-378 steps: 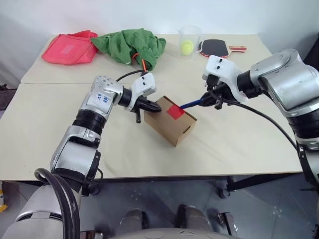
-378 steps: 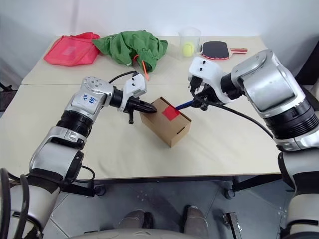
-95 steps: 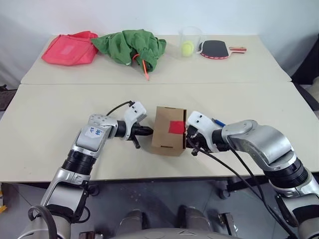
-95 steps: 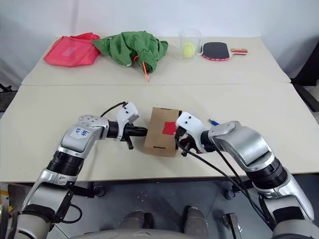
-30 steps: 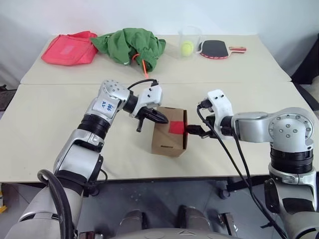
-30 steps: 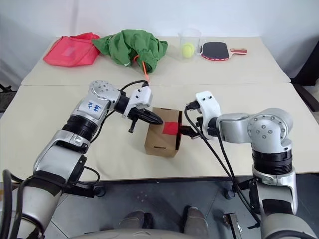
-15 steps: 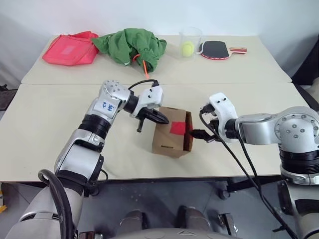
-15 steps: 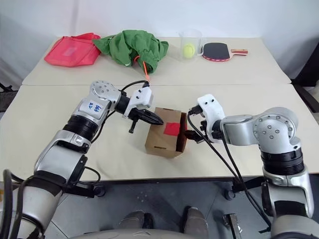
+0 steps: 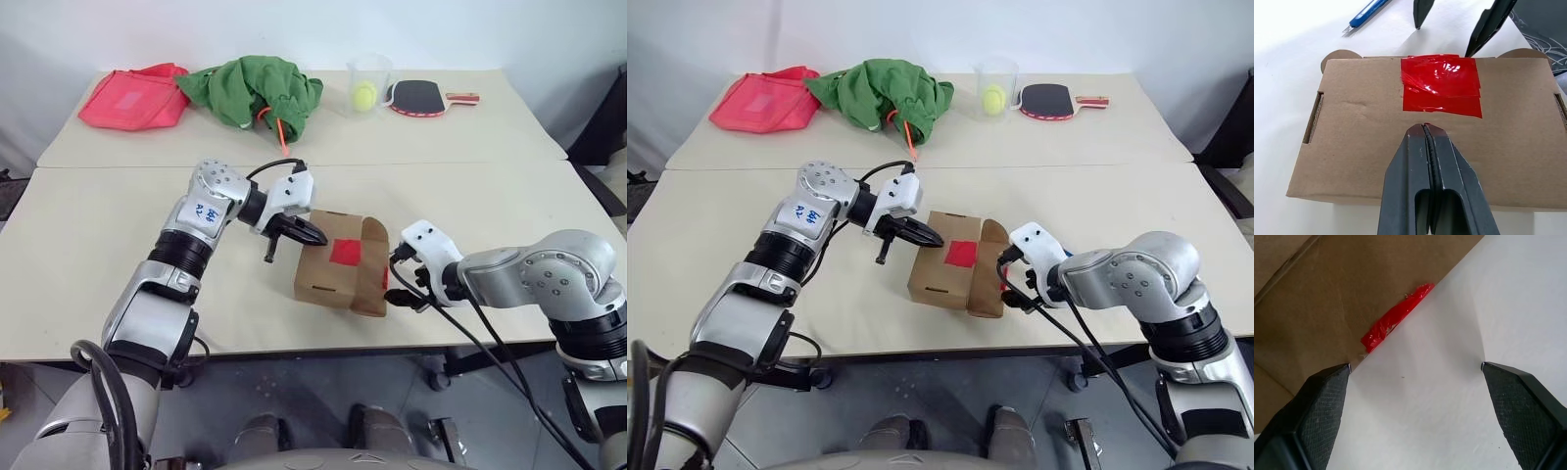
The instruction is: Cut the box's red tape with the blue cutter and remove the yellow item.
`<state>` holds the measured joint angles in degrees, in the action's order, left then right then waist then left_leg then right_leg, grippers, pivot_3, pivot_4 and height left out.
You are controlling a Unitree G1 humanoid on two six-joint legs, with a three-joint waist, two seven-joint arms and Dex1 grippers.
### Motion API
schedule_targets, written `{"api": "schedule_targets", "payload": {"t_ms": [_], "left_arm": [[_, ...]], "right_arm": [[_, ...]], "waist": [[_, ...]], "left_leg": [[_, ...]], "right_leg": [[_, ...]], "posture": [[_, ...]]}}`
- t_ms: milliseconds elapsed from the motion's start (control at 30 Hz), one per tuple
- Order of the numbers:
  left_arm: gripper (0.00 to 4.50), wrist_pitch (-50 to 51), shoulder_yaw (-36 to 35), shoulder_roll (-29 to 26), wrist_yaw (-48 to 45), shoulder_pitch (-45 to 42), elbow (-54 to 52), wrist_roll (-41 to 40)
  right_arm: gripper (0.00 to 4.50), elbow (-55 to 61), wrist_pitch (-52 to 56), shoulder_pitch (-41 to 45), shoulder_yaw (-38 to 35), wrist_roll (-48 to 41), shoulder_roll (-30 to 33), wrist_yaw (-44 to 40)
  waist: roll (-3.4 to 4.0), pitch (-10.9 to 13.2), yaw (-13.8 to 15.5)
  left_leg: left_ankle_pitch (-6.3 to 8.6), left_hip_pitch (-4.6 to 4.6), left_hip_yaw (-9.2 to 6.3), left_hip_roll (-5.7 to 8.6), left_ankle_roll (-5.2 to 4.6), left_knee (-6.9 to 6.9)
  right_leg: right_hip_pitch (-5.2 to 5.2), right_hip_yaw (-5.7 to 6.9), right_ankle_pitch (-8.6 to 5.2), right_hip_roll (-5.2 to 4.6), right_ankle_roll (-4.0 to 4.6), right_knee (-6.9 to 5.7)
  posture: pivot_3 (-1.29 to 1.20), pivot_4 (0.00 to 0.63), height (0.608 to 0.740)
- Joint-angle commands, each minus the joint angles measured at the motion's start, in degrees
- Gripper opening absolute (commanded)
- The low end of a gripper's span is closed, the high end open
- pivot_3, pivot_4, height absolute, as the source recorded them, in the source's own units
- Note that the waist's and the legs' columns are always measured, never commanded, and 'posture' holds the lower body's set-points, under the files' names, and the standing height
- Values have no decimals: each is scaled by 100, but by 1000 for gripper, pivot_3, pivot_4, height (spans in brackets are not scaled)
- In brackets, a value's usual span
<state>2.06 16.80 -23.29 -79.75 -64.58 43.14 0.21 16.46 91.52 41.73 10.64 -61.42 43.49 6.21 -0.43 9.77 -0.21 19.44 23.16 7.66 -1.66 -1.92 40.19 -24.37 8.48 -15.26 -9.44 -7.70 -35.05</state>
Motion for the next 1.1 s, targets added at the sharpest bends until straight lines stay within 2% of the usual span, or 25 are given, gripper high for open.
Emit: {"api": "schedule_targets", "payload": {"t_ms": [33,233,500,767,867,1100], "left_arm": [[0,131,144,-85,-82,214,-96,171],[0,330,120,-214,-75,447,-408,157],[0,713,90,-383,-58,785,-1022,97],[0,1205,77,-671,-56,1259,-1803,6],[0,1310,86,-710,-37,1335,-1955,-13],[0,1298,114,-666,13,1232,-1867,16]], "right_arm": [[4462,49,98,-19,-327,-96,-152,-248],[4462,-393,98,-83,-1203,-891,-500,-41],[4462,-826,98,-388,-1704,-1788,-593,602],[4462,-1553,-187,-917,-2467,-2299,-1246,858],[4462,-1768,-295,-870,-2541,-2465,-1364,808],[4462,-2173,-334,-609,-2307,-2176,-1514,460]], "waist": [[0,0,-1],[0,0,-2],[1,0,-17],[2,-7,-31],[2,-7,-75],[5,-8,-131]], "left_leg": [[0,0,0,0,0,0],[0,0,2,0,0,-1],[0,-2,5,-1,0,-2],[0,-39,11,-5,1,-7],[2,-100,5,-10,0,-27],[3,-103,-19,-16,-2,-24]], "right_leg": [[0,0,0,0,0,0],[-1,0,0,0,1,0],[-1,-2,0,1,1,-2],[25,-10,0,3,1,-1],[75,-19,-3,5,5,14],[75,-37,-4,5,7,9]], "posture": [[0,150,740],[0,150,740],[0,150,740],[0,150,740],[0,150,740],[0,150,740]]}}
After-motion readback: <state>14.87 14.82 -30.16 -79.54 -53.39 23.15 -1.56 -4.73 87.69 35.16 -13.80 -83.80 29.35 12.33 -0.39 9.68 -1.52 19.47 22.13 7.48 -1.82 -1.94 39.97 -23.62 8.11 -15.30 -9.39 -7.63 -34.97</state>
